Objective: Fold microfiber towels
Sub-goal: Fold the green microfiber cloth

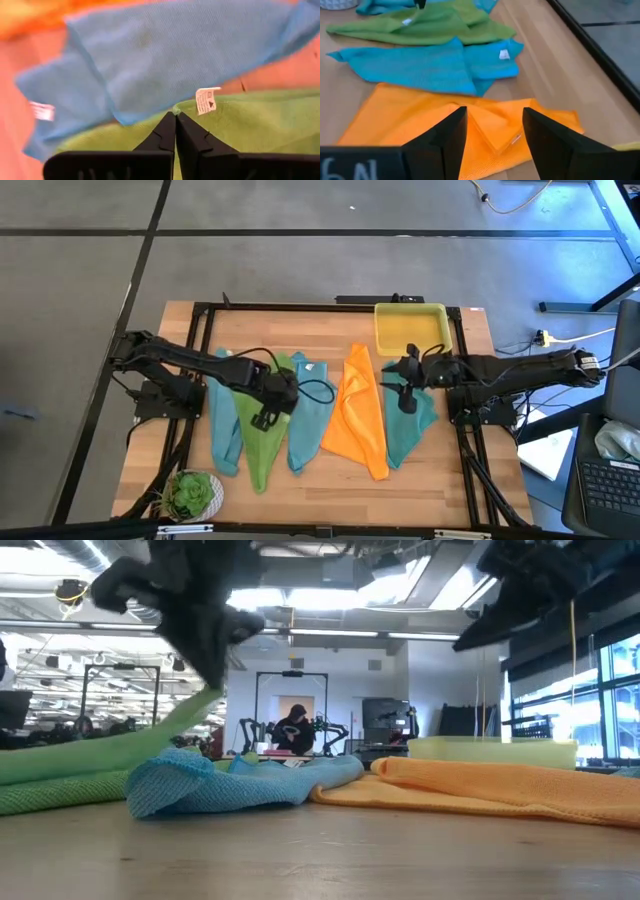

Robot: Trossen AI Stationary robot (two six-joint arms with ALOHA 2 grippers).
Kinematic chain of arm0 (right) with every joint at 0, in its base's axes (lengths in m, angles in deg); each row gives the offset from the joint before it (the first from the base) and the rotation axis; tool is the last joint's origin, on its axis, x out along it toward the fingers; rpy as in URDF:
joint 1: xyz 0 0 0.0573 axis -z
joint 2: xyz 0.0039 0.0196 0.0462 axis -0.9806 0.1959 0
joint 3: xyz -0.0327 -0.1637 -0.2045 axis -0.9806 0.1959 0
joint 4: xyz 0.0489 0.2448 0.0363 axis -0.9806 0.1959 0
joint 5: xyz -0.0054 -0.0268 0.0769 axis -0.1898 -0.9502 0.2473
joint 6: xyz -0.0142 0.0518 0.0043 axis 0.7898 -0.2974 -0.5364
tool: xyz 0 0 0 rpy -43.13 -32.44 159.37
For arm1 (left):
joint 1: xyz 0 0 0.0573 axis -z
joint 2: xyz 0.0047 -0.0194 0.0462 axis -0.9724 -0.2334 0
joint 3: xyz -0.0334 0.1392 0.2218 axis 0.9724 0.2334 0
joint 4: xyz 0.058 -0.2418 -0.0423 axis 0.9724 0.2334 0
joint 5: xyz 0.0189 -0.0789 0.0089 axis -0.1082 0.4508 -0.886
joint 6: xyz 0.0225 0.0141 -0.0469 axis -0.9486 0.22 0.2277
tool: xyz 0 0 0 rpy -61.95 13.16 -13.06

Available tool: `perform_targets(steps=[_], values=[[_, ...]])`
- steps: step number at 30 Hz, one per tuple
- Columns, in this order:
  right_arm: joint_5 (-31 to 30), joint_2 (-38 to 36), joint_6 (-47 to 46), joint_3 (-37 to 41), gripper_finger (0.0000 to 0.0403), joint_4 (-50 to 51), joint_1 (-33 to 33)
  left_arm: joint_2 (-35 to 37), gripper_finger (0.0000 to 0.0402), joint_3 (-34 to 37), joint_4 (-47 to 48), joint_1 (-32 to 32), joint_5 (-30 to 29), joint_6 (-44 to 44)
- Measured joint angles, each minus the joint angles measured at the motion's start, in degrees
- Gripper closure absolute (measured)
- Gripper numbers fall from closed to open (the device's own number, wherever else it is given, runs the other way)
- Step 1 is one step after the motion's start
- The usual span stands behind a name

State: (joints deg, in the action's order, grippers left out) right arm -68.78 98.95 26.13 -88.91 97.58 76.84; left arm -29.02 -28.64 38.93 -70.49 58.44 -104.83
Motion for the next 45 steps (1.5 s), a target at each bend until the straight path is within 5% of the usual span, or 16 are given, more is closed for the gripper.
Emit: perform_targets(steps=[18, 34, 45], values=[[-0.18, -1.04, -1.42, -7.59, 0.0209, 10.51, -2.07, -12.46, 0.0401, -1.16, -36.46, 9.51, -0.93, -0.47], [-0.14, -1.61, -8.26, -7.57, 0.0209, 13.09, -7.69, -21.10, 0.0401, -10.56, -37.10, 15.53, -3.99, -0.32], [-0.05, 3.93, -6.46, -7.54, 0.0209, 12.79, -7.82, -24.24, 0.0401, -10.63, -48.75, 16.13, -4.42, -1.30]])
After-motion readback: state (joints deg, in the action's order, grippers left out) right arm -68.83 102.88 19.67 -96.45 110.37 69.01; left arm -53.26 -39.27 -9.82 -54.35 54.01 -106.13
